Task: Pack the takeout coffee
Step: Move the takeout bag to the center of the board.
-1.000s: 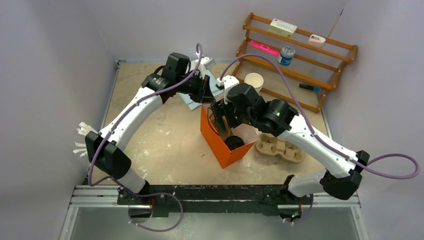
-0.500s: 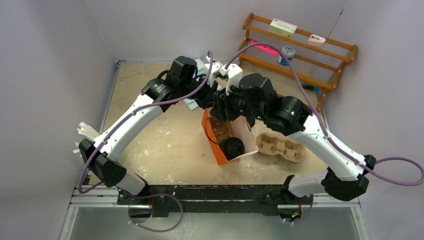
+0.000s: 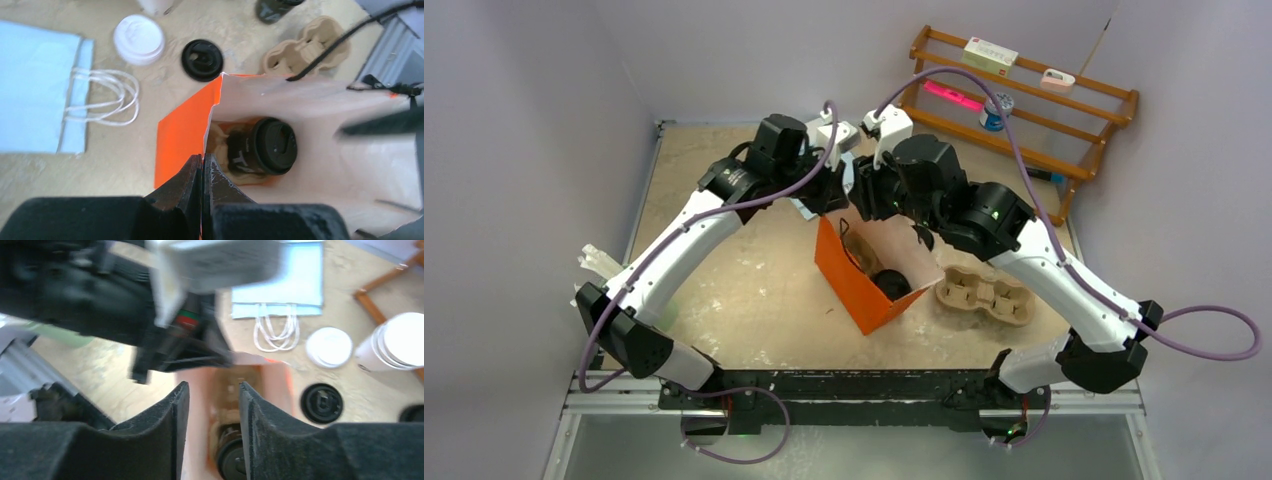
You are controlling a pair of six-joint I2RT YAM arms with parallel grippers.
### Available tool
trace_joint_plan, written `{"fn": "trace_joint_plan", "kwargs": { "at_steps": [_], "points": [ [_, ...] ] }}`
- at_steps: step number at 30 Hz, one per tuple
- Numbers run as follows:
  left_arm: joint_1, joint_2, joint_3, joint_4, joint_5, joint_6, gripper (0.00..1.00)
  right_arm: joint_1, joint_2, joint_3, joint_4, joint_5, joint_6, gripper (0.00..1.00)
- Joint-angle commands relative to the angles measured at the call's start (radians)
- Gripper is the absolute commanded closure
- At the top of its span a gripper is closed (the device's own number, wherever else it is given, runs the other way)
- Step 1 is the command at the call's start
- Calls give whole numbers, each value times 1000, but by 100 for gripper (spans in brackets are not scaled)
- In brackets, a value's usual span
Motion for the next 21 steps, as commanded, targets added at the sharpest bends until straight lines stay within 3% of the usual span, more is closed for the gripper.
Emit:
{"fn": "trace_joint_plan", "kwargs": {
  "at_steps": [1, 6, 13, 21],
  "points": [
    [88, -100, -46, -13, -80, -47, 100, -32, -12, 48, -32, 249, 15, 59],
    [160, -125, -45, -53, -175, -50, 100, -87, 9, 53, -121, 406, 98, 56],
    [278, -179, -97, -11, -355, -55, 100, -182, -13, -33, -187, 379, 236, 55],
    [500, -153, -136, 144, -387, -59, 100, -248, -34, -200, -234, 345, 304, 53]
  ]
}}
